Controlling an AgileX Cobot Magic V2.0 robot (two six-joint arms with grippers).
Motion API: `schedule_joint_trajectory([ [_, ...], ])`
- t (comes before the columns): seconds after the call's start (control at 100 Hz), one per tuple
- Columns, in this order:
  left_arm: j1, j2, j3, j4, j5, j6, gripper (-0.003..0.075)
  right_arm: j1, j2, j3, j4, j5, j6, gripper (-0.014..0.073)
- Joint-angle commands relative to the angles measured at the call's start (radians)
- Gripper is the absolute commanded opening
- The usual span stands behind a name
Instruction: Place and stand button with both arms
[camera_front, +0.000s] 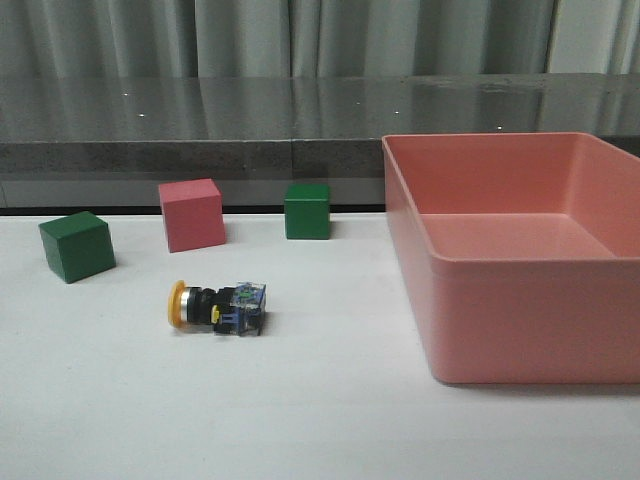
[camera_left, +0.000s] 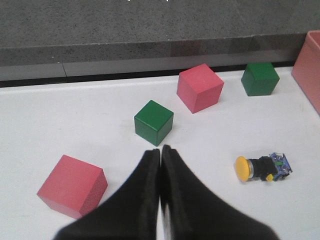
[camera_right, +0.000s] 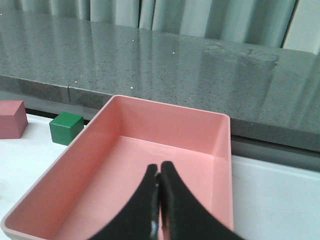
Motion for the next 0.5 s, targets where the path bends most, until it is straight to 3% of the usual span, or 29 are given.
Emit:
schedule_joint_trajectory([
  [0.0, 0.002, 0.086, -0.082, -0.051, -0.043, 0.092, -0.0017, -0.006, -0.003, -0.027, 0.007, -0.066, 0.000, -0.0061],
  [0.08, 0.002, 0.159, -0.117, -0.108, -0.031, 0.170, 0.0006, -0.006, -0.003, -0.027, 0.007, -0.066, 0.000, -0.0061],
  [0.15, 0.002, 0.213, -0.137, -0.175, -0.022, 0.259, 0.0083, -0.006, -0.003, -0.027, 0.007, -0.066, 0.000, -0.0061],
  [0.28, 0.000, 0.294, -0.148, -0.308, -0.007, 0.482, 0.0370, -0.006, -0.003, -0.027, 0.007, -0.066, 0.000, -0.0061],
  [0.37, 0.000, 0.335, -0.148, -0.391, -0.013, 0.529, 0.0560, -0.006, -0.003, -0.027, 0.007, -0.066, 0.000, -0.0061],
  [0.42, 0.000, 0.361, -0.148, -0.435, -0.029, 0.529, 0.0609, -0.006, -0.003, -0.027, 0.007, -0.066, 0.000, -0.0061],
  [0.49, 0.000, 0.395, -0.148, -0.495, -0.045, 0.529, 0.0607, -0.006, -0.003, -0.027, 0.007, -0.066, 0.000, -0.0061],
])
